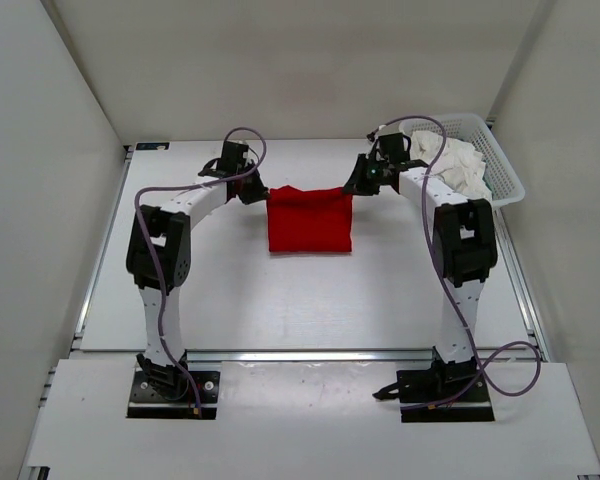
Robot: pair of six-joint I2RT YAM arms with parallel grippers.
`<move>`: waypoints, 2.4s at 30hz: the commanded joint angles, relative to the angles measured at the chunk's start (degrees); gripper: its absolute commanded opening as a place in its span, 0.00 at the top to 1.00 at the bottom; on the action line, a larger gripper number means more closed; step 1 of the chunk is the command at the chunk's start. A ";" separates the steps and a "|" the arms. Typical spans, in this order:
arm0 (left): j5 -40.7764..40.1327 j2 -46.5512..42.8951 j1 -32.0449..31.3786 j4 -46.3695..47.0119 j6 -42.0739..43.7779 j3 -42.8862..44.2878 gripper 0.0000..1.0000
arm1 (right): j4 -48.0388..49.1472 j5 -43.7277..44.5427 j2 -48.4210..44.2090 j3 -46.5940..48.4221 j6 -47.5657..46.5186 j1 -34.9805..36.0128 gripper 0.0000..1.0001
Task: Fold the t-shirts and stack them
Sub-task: Fold the long partially folded tshirt into a neat square, then put the neatly folded tshirt into the corner of the board with the left arm
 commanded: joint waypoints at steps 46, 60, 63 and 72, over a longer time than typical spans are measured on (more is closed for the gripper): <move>11.94 -2.43 22.59 20.56 -8.64 -7.65 1.00 | 19.19 -1.45 -36.71 -49.08 2.70 7.26 0.69; 10.09 -5.97 32.19 34.47 -21.39 -25.08 0.26 | 22.28 -3.30 -40.57 -57.69 5.17 14.20 0.69; 9.31 -6.14 32.99 35.26 -21.66 -26.56 0.27 | 22.20 -3.30 -41.80 -58.58 5.43 15.08 0.69; 9.13 3.07 33.96 28.76 -19.19 -15.95 0.48 | 20.27 -2.87 -47.96 -61.56 5.96 13.15 0.69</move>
